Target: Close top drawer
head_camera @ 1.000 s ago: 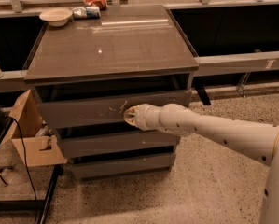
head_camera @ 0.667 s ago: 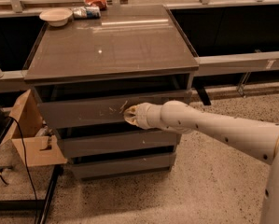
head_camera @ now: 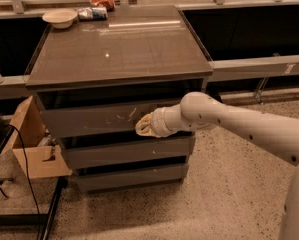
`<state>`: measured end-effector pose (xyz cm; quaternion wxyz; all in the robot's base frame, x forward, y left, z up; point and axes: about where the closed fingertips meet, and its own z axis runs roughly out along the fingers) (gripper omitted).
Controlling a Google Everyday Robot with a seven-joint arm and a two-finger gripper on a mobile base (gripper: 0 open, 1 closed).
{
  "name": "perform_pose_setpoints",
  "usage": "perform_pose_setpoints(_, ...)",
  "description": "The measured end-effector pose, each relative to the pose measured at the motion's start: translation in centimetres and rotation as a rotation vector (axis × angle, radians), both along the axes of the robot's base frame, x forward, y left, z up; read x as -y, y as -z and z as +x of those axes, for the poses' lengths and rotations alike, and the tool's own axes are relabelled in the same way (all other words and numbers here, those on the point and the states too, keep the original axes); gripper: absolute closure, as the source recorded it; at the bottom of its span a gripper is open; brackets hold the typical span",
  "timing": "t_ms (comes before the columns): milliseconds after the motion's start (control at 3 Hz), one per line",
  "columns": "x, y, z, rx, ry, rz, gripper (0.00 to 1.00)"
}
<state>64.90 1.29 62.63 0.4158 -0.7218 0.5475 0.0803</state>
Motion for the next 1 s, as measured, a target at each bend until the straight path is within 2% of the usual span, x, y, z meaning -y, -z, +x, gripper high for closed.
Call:
perform_pose_setpoints(333, 1.1, 0.3, -2.8, -0.118, -0.025, 0.001, 1.0)
perform_pose_setpoints(667, 2.5, 1.3, -5.9, -0.246, -0.012, 0.011, 0.97)
perform_pose_setpoints(1000, 2.5, 1.3, -5.9, -0.246, -0.012, 0.011, 0.73)
